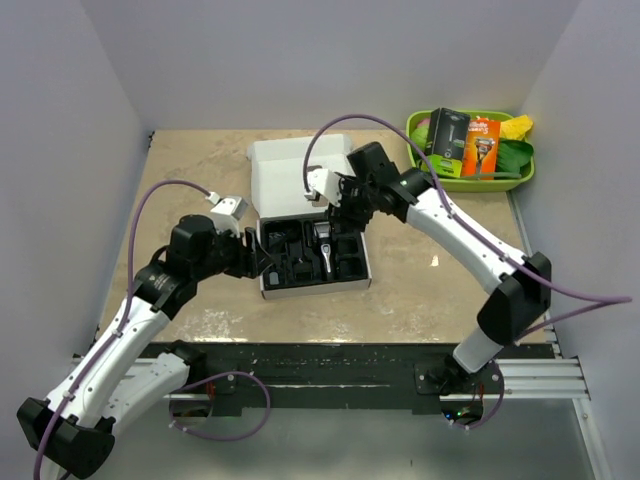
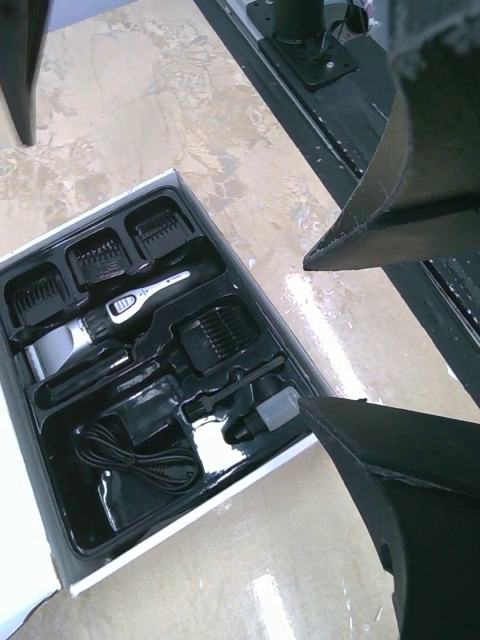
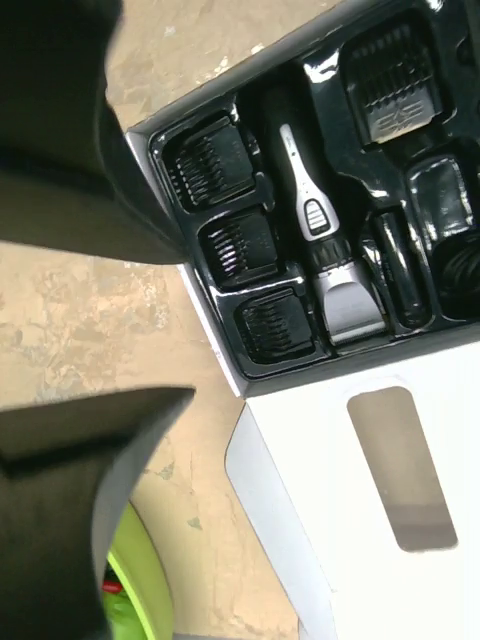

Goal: Sort the hair-cutting tools

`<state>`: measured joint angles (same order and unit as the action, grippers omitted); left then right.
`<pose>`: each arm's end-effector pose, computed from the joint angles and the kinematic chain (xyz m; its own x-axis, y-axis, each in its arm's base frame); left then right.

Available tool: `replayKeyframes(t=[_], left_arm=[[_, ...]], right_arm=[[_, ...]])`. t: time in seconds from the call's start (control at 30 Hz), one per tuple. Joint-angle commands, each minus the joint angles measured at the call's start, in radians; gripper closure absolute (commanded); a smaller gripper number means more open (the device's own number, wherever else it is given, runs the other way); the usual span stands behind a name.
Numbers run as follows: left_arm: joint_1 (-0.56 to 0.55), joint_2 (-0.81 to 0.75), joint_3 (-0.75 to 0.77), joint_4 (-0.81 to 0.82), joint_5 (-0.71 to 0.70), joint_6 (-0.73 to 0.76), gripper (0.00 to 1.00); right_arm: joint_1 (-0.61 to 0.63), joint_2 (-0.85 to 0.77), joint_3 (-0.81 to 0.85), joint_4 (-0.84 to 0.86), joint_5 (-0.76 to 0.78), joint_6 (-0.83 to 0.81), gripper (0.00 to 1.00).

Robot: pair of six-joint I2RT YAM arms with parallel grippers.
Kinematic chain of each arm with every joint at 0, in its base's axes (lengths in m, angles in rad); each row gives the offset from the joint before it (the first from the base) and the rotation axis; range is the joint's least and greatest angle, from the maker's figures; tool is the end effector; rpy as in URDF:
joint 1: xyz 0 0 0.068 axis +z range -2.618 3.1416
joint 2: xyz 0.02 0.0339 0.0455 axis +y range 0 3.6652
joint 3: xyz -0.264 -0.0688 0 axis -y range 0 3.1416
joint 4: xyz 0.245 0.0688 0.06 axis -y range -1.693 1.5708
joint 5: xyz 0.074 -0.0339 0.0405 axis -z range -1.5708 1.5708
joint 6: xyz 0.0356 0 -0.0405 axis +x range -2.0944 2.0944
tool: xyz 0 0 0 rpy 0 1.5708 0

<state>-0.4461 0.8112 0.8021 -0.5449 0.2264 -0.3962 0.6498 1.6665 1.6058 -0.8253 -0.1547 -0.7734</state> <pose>0.1555 -0.0832 0.3055 -0.6666 -0.0981 -0.7390 0.3636 0.8226 -0.4371 0.2853 0.2237 0.3368 0.0305 -0.8437 -0.5360 -0.9141 0.1934 -0.3565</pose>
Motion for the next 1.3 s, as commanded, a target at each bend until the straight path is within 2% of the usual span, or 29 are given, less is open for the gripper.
replayKeyframes(t=[0.0,0.03,0.07,0.1,0.17,0.23,0.33,0.4,0.47,0.5,0.57,0.7,0.8,0.83,0.87,0.97,1.1,1.27], left_arm=[[-0.002,-0.006,0.055,0.003,-0.024,0.014,0.43],[-0.002,-0.004,0.058,0.003,-0.028,0.013,0.43],[-0.002,-0.003,0.060,0.006,-0.035,0.008,0.43],[-0.002,0.000,0.063,0.007,-0.041,0.005,0.43],[-0.002,0.009,0.074,0.008,-0.048,-0.004,0.43],[-0.002,0.017,0.081,0.011,-0.062,-0.010,0.43],[-0.002,0.028,0.092,0.008,-0.082,-0.020,0.43],[-0.002,0.032,0.097,0.007,-0.093,-0.024,0.43],[-0.002,0.039,0.104,-0.001,-0.104,-0.024,0.43],[-0.002,0.042,0.108,-0.003,-0.108,-0.023,0.43],[-0.002,0.049,0.117,-0.013,-0.120,-0.023,0.43],[-0.002,0.054,0.134,-0.021,-0.131,-0.021,0.43],[-0.002,0.060,0.138,-0.027,-0.142,-0.021,0.43],[-0.002,0.062,0.135,-0.026,-0.145,-0.020,0.43],[-0.002,0.062,0.132,-0.024,-0.150,-0.018,0.43],[-0.002,0.071,0.121,-0.018,-0.156,-0.013,0.43],[-0.002,0.080,0.111,-0.009,-0.154,-0.010,0.43],[-0.002,0.091,0.101,0.008,-0.151,-0.007,0.43]], right_arm=[[0.002,-0.156,-0.163,0.179,-0.028,0.146,0.35],[0.002,-0.187,-0.196,0.245,-0.034,0.210,0.30],[0.004,-0.214,-0.226,0.279,-0.019,0.248,0.10],[0.002,-0.268,-0.288,0.313,-0.011,0.337,0.01],[0.002,-0.318,-0.343,0.406,0.029,0.417,0.01],[0.004,-0.384,-0.412,0.495,0.087,0.569,0.01],[0.002,-0.422,-0.464,0.532,0.182,0.773,0.01],[0.002,-0.407,-0.455,0.503,0.259,0.934,0.01],[0.002,-0.352,-0.431,0.451,0.233,0.928,0.01],[0.002,-0.338,-0.443,0.457,0.326,1.004,0.01],[-0.001,-0.303,-0.475,0.502,0.414,1.097,0.01],[-0.019,-0.217,-0.474,0.567,0.319,1.203,0.02],[-0.019,-0.150,-0.445,0.586,0.285,1.217,0.43],[-0.019,-0.131,-0.437,0.588,0.279,1.224,0.53],[-0.018,-0.117,-0.425,0.589,0.270,1.229,0.70],[-0.006,-0.071,-0.415,0.598,0.282,1.237,0.91],[0.025,-0.045,-0.405,0.591,0.328,1.231,1.00],[0.043,-0.004,-0.396,0.574,0.377,1.229,1.00]])
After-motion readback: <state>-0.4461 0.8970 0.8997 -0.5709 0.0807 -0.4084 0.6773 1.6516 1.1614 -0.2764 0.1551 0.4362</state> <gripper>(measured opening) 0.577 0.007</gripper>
